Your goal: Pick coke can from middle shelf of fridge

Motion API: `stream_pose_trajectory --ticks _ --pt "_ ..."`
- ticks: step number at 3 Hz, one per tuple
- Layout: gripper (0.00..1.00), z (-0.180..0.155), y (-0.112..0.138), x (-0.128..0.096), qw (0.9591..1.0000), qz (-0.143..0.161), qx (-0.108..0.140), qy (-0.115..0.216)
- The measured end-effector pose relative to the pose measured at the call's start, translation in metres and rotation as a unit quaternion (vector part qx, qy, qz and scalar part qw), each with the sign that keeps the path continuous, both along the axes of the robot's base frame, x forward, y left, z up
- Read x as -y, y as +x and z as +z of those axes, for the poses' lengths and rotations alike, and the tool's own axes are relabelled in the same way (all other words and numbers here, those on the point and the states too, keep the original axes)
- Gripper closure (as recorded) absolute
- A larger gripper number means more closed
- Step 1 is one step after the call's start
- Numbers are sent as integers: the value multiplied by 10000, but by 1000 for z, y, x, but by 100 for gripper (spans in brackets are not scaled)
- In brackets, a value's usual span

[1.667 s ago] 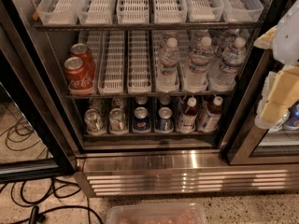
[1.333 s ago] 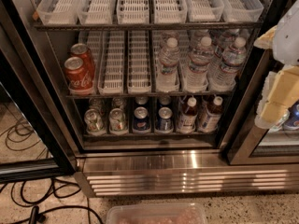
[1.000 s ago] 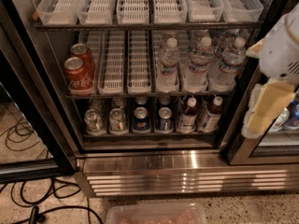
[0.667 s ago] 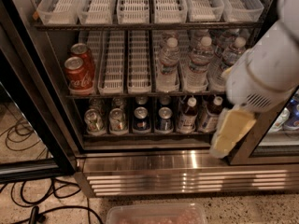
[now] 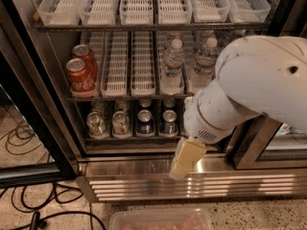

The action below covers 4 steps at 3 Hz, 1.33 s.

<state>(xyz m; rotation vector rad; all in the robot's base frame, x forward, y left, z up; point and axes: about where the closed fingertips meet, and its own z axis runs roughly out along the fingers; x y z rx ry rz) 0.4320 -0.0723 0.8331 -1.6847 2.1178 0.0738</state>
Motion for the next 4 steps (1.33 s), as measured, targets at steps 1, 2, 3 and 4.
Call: stream_pose_trajectory --ticks 1,2,3,4 --pt "0 -1 0 -2 10000 10 -3 19" --pt "0 -5 2 -14 9998 80 -21 165" --pt "0 -28 -1 -50 9986 -112 -61 504" --pt "0 -39 15 -77 9934 -521 193 999"
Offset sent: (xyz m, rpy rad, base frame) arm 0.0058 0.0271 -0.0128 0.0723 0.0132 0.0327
